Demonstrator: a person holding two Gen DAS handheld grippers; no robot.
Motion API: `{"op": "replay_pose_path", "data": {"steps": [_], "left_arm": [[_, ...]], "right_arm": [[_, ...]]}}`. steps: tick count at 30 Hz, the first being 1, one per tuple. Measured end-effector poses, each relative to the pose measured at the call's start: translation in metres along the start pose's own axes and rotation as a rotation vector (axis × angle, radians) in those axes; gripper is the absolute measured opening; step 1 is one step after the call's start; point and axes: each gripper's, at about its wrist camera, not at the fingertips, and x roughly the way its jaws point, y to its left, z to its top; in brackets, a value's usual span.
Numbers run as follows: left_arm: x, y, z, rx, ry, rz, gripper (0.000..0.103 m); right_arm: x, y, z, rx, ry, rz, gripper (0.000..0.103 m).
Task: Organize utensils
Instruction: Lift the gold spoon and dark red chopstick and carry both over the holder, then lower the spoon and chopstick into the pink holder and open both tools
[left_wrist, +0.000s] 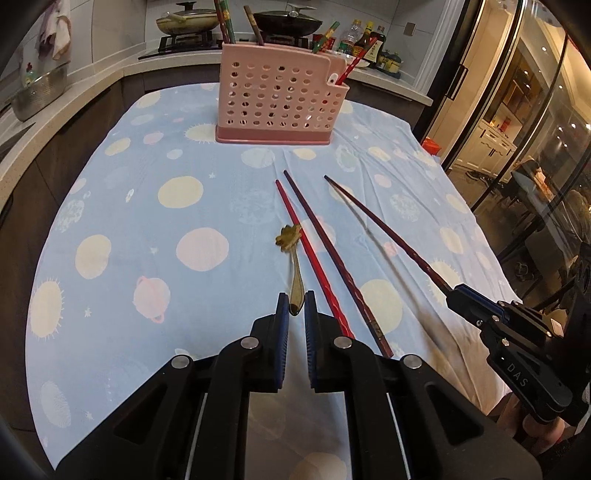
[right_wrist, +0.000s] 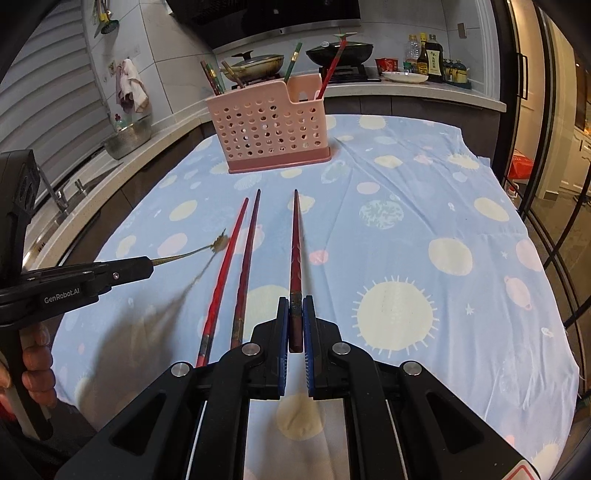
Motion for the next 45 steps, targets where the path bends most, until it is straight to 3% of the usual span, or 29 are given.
{"op": "replay_pose_path", "data": {"steps": [2, 26, 45], "left_arm": [[-0.006, -0.001, 0.006, 0.003, -0.017, -0.007, 0.001], [-0.042, 0.01, 0.079, 0.02, -0.165, -0.007, 0.001], [-0.078, 0.008, 0.215, 0.091, -0.373, 0.022, 0.001]], "right_arm": [[-0.005, 0.0, 0.009, 0.004, -0.024, 0.006, 0.007], [-0.044, 0.015, 0.113, -0.028, -0.267, 0.041, 0.007], [-0.059, 0.03, 0.248, -0.045, -0.485, 0.097, 0.007]]}}
